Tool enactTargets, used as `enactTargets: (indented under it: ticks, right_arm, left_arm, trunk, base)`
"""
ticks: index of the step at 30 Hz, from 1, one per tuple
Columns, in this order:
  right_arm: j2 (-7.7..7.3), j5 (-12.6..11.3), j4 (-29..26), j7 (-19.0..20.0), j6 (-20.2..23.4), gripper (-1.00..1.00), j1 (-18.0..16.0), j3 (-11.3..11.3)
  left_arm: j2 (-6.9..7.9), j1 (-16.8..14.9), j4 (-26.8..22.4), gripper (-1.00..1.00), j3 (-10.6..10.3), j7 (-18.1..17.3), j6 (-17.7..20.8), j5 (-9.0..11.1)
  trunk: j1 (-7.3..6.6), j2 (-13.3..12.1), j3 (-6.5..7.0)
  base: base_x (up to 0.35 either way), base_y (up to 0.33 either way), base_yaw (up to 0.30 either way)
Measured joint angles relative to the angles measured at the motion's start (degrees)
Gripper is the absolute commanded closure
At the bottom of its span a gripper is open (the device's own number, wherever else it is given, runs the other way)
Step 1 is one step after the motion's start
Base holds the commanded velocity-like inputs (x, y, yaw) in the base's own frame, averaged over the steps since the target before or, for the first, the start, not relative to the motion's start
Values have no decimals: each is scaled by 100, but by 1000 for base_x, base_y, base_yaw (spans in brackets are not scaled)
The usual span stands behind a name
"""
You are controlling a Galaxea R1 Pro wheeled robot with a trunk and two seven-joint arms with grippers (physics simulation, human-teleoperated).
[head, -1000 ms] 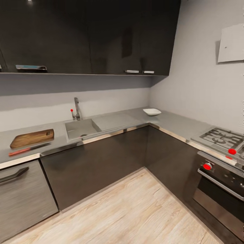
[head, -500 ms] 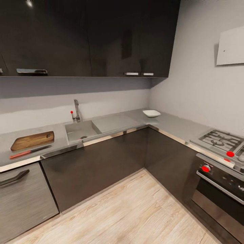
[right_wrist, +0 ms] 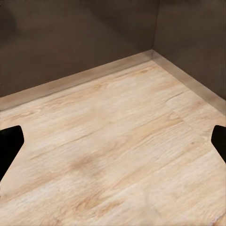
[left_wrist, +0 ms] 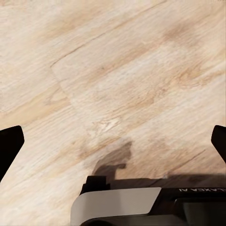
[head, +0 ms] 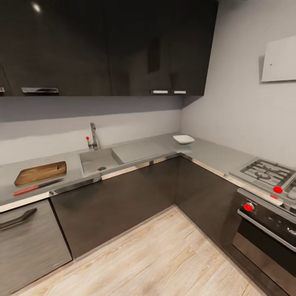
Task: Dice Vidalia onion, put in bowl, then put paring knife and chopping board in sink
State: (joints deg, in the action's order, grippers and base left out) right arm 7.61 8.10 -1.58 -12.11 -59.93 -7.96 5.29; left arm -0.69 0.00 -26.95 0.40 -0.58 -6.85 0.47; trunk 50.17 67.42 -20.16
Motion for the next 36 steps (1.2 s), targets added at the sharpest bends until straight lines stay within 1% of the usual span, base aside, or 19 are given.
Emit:
enactTargets:
  ticks: [4, 17, 25, 36]
  right_arm:
    - [13, -11, 2, 4, 0, -100, 1, 1]
    - [12, -16, 4, 6, 0, -100, 1, -7]
    - [11, -14, 5, -1, 0, -100, 1, -8]
    - [12, -14, 6, -3, 0, -100, 0, -9]
  left_arm:
    - [0, 0, -6, -100, 0, -4, 2, 0]
    - [0, 0, -2, -100, 0, -6, 3, 1]
    - [-2, 0, -4, -100, 0, -6, 2, 1]
    - [0, 0, -6, -100, 0, -6, 0, 1]
  trunk:
    - [-88, -160, 76]
    - [-374, -682, 373]
    - [-549, -1003, 560]
    - [-791, -1445, 777]
  base:
    - [0, 0, -113]
    - [0, 0, -228]
    - [0, 0, -168]
    - [0, 0, -35]
